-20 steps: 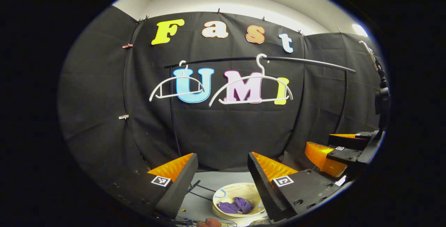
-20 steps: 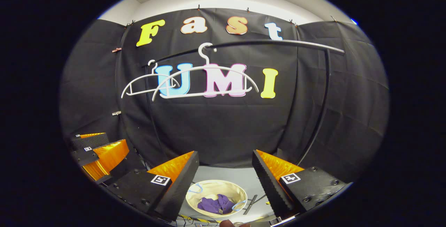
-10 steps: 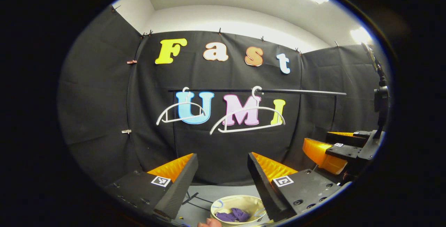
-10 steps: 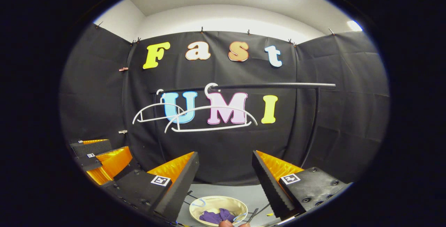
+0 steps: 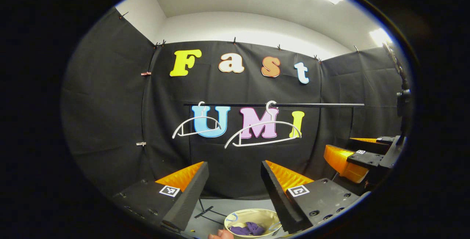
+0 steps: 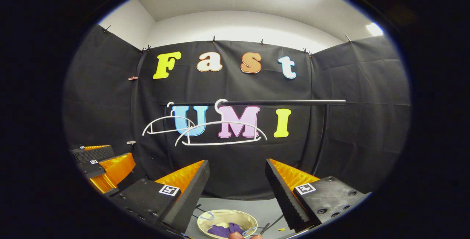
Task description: Grasp the clothes on the hanger with both hands and then place them into the laundry hamper below.
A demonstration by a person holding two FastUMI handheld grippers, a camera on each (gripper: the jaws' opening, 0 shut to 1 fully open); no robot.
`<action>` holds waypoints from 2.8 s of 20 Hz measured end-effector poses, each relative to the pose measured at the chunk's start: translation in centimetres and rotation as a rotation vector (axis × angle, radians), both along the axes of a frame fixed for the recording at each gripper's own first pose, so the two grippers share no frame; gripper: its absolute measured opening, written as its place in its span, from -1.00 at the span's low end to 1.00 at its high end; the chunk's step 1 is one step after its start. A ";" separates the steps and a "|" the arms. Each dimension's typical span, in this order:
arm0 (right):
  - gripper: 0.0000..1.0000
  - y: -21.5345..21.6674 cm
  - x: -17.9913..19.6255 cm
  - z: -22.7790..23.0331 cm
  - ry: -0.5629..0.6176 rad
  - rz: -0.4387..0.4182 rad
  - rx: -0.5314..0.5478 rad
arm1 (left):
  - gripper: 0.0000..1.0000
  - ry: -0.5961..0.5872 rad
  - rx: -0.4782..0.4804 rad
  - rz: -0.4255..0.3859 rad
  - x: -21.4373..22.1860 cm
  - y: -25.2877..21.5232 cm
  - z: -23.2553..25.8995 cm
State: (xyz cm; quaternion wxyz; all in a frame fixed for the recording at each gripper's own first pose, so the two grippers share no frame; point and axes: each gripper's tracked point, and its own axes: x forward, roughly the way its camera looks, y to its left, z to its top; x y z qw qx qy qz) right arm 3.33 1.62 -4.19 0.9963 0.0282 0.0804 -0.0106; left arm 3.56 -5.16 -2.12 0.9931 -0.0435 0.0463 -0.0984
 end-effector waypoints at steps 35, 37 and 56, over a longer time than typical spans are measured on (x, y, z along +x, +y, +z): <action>0.96 0.6 -2.0 0.1 0.006 0.041 -0.027 | 0.86 -0.028 0.033 0.042 -1.7 0.7 1.4; 0.96 0.6 -1.9 0.0 0.007 0.039 -0.026 | 0.86 -0.027 0.032 0.039 -1.7 0.6 1.4; 0.96 -0.1 -1.2 -0.2 0.000 0.040 -0.023 | 0.91 -0.038 0.035 0.044 -1.2 0.3 1.7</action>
